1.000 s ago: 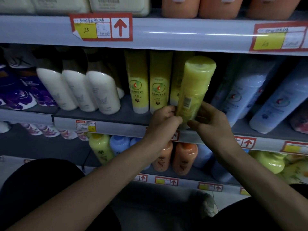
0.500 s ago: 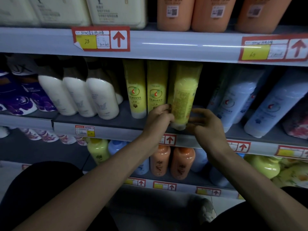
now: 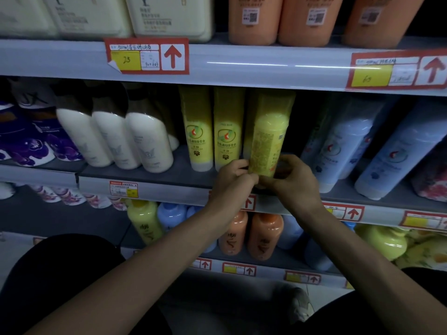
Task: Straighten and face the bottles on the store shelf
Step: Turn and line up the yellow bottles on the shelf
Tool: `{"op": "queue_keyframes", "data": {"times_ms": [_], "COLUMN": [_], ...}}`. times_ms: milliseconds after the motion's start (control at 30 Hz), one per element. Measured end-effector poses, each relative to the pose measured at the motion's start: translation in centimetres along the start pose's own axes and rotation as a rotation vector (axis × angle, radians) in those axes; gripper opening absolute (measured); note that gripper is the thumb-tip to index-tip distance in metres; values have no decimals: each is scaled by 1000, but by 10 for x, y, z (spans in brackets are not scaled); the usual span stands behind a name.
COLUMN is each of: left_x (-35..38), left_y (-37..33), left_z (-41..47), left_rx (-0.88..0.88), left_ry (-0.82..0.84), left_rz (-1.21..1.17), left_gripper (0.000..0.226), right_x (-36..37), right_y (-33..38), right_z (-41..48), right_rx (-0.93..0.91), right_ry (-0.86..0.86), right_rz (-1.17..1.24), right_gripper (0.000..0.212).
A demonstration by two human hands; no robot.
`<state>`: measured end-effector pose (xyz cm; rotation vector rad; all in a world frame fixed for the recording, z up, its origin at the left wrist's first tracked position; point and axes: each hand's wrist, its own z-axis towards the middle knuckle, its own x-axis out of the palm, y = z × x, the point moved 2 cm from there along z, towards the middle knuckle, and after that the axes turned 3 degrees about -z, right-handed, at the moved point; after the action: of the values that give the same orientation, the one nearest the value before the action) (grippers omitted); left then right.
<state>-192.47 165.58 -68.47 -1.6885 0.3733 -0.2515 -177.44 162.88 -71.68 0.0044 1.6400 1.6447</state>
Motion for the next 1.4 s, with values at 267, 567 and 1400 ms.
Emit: {"op": "queue_keyframes", "data": {"times_ms": [267,567,1400], "left_x": [-7,-44,-98], "left_y": [6,8,-22], "left_z": [-5,-28,-4], "left_rx": [-1,-458,231], "left_ry": [20,286,-123], "left_rz": [-71,-593,-268], "left_gripper": [29,70,53], "right_x": [0,-21,5], "right_y": [2,-2,20], "right_z": [0,-18,-43], "right_rx": [-149,-470,-432], "right_ry": [-59,-234,192], "right_rz": [-46,-411,-365], "right_gripper": [49,61,65]}}
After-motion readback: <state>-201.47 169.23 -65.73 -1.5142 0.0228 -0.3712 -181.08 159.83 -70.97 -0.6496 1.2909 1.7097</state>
